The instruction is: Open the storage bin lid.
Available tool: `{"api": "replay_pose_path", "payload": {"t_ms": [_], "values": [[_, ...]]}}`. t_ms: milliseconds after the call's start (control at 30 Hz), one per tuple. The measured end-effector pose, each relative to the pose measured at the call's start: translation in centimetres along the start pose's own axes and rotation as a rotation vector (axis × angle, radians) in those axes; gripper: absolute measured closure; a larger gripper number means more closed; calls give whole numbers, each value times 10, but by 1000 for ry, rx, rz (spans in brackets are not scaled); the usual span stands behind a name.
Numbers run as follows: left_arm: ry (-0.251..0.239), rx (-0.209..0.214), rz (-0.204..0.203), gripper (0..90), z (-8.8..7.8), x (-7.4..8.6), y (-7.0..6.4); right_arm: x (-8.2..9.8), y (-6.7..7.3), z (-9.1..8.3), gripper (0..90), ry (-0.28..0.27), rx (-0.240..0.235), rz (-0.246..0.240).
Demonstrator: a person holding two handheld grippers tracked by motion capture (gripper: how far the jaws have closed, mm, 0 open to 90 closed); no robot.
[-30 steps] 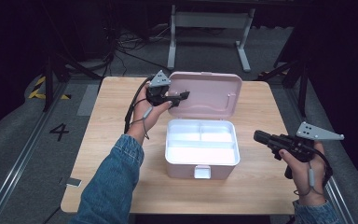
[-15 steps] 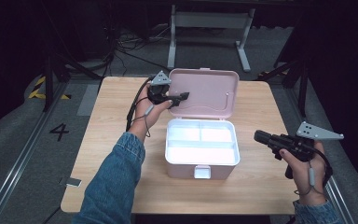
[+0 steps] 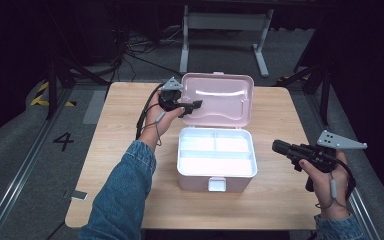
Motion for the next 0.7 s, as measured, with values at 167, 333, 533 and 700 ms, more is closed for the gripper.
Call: {"api": "replay_pose_path", "payload": {"t_ms": [167,333,533,700], "values": [[12,-2,-13,402,2,3,3,1,0,0,825,4,-1,8],[31,-4,-34,388,5,6,5,2,-2,1,821,10,-1,7],[57,-12,-58,368,7,11,7,3,-2,1,819,11,-2,13],[76,-15,-84,356,8,15,9,3,-3,2,816,15,0,14]]}}
Point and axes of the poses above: each handheld gripper's, and its own axes: z roughly forward along the jaws, x roughly out of its underside, y roughly to its left, the point moved 1 cm from there along z, roughly forward along the jaws, and after that the axes turned 6 degrees about -y, right-handed, at the moved point
